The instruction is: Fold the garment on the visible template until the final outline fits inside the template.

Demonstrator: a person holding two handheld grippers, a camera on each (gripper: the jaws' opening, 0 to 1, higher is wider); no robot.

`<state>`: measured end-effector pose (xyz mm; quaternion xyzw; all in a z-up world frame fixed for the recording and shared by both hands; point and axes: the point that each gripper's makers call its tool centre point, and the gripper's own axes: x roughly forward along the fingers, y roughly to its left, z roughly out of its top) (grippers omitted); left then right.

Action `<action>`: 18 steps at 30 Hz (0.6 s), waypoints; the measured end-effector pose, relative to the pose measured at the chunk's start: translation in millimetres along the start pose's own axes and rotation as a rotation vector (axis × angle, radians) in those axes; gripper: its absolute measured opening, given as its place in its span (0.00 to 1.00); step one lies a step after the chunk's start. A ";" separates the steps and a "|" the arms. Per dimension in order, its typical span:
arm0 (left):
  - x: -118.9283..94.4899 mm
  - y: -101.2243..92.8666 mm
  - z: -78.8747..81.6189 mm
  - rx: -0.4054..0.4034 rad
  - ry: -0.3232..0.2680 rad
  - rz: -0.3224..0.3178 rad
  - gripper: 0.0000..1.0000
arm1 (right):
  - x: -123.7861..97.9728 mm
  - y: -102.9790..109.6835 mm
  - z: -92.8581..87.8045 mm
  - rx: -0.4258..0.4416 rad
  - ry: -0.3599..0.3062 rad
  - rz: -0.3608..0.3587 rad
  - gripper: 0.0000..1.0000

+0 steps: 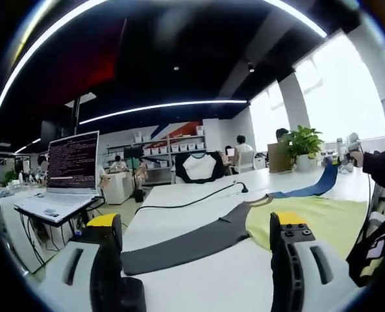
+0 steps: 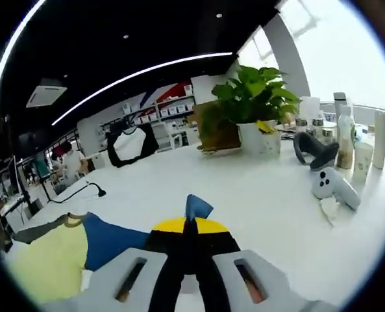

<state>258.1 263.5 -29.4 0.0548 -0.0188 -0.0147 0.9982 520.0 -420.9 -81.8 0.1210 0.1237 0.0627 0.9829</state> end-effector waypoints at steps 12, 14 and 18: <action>4.5 -2.3 -10.0 -0.039 0.026 0.004 1.00 | 2.5 111.2 49.1 -0.014 -0.073 0.224 0.00; 6.1 -5.5 -9.8 -0.043 0.024 -0.003 1.00 | 2.3 126.5 52.9 -0.020 -0.069 0.244 0.00; 11.5 -18.0 -10.8 -0.028 0.023 -0.034 1.00 | 1.3 156.4 58.9 -0.035 -0.074 0.336 0.00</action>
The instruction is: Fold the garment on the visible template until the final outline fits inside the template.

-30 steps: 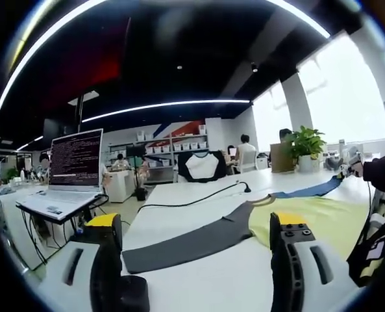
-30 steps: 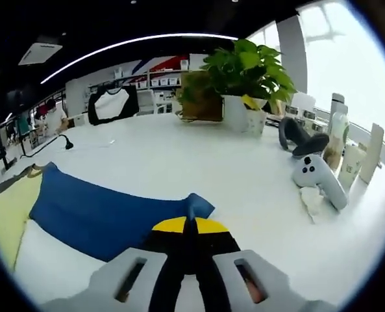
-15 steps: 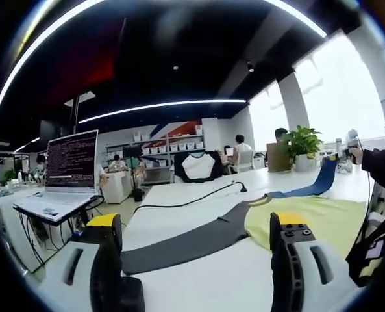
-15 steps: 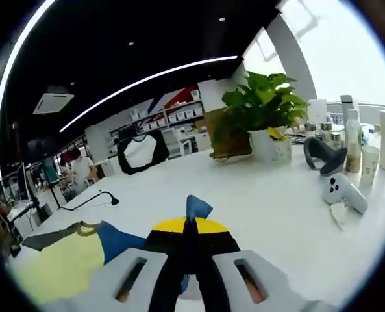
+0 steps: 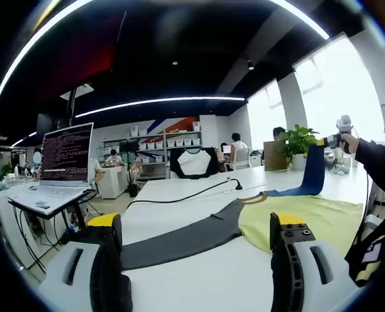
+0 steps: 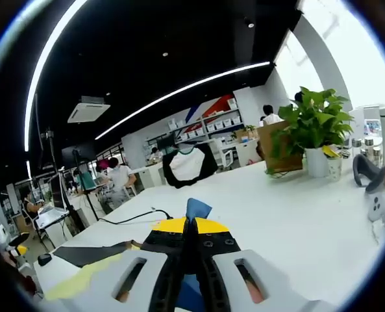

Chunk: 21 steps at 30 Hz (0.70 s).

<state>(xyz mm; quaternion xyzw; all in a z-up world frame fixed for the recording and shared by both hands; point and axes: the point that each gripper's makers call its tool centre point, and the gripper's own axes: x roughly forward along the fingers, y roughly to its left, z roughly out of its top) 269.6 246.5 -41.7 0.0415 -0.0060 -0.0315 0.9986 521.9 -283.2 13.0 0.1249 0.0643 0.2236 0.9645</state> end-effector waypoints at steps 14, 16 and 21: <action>-0.9 -0.3 -2.8 -0.001 0.020 -0.013 1.00 | 43.2 99.1 10.4 -0.052 0.005 0.143 0.00; -1.2 0.8 -4.4 -0.010 0.030 -0.014 1.00 | 49.7 112.0 11.1 -0.074 0.010 0.158 0.00; -1.7 2.1 -4.2 -0.016 0.029 -0.010 1.00 | 69.9 150.0 5.8 -0.088 0.034 0.203 0.00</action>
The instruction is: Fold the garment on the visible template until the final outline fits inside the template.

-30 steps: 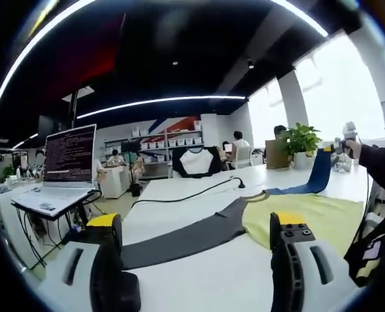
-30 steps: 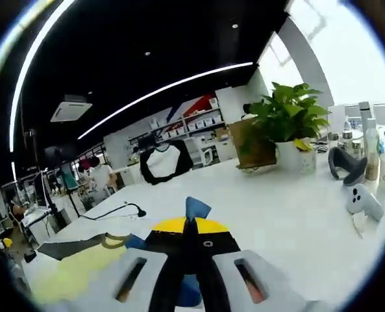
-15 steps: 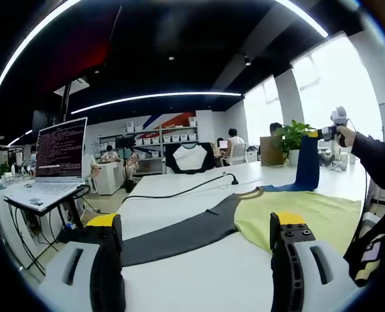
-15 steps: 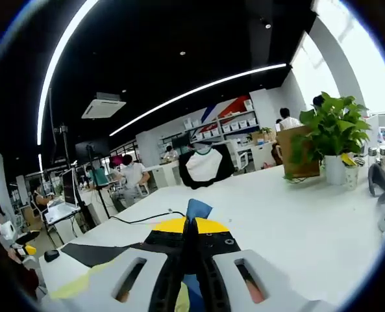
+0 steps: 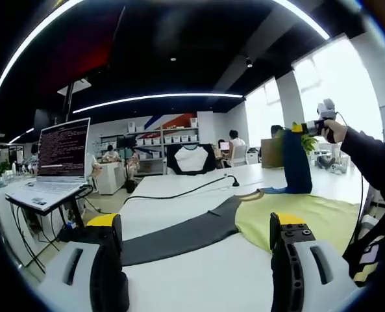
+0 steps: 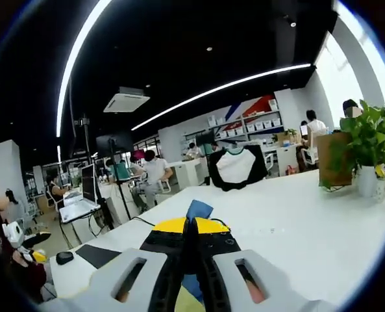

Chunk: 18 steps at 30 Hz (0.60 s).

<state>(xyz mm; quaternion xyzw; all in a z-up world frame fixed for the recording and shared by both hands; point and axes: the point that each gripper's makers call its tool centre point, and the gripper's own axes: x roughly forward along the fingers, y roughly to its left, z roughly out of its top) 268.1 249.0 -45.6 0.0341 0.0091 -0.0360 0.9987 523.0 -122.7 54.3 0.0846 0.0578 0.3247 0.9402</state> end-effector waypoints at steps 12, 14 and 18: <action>-3.8 7.6 0.8 -0.014 -0.006 0.013 1.00 | 61.0 63.8 -25.7 -0.022 0.079 0.080 0.00; -3.4 4.3 2.0 -0.010 -0.008 0.004 1.00 | 68.2 73.4 -35.6 -0.036 0.104 0.092 0.00; -2.5 -1.6 3.9 -0.007 -0.014 -0.014 1.00 | 80.3 84.4 -61.1 -0.050 0.159 0.101 0.00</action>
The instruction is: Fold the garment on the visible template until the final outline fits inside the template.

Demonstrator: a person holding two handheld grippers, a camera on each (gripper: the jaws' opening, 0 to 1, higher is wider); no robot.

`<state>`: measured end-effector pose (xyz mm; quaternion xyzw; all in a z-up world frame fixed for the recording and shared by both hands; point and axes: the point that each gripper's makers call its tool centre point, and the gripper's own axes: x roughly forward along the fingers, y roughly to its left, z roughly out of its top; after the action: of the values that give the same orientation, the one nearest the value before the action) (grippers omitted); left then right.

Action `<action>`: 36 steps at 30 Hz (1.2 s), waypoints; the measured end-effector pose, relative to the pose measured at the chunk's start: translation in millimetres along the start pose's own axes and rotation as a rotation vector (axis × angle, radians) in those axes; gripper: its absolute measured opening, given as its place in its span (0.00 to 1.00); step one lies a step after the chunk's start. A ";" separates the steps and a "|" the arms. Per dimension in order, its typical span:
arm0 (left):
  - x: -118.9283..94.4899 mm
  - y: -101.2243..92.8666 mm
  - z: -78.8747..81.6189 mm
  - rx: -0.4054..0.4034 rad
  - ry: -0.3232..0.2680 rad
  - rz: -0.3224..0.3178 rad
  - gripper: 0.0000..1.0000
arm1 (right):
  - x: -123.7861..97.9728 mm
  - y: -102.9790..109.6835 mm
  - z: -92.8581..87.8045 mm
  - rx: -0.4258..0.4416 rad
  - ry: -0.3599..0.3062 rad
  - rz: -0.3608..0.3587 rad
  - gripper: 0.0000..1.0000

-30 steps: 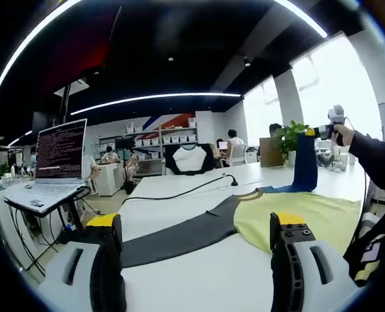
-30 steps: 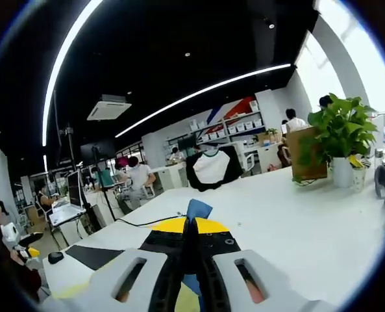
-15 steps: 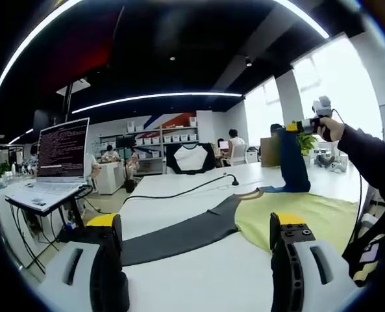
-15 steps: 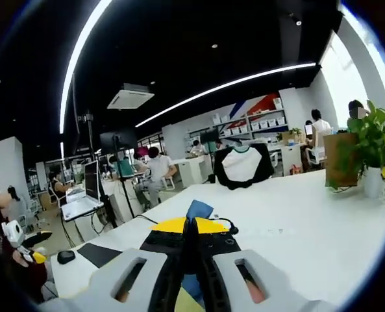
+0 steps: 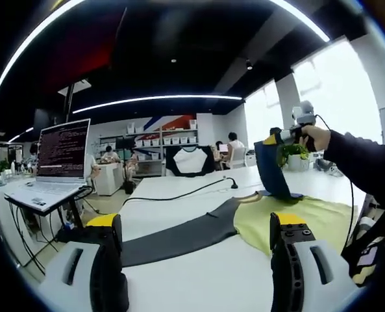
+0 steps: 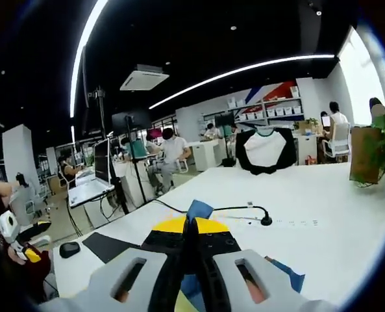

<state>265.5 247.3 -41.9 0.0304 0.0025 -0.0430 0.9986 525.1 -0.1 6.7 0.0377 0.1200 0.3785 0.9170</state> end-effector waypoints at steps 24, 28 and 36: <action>5.1 -3.9 -10.2 -0.003 0.024 -0.004 1.00 | 68.8 47.4 -130.9 0.066 0.232 0.046 0.00; 4.2 -5.2 -11.7 -0.003 0.025 -0.008 1.00 | 74.1 58.6 -151.2 0.057 0.270 0.057 0.00; 3.1 -3.2 -17.8 -0.008 0.033 -0.001 1.00 | 82.1 77.1 -183.9 -0.001 0.354 0.081 0.01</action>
<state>268.3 244.9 -59.9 0.0271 0.0192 -0.0427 0.9985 482.7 108.4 -174.8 -0.0253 0.2779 0.4159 0.8655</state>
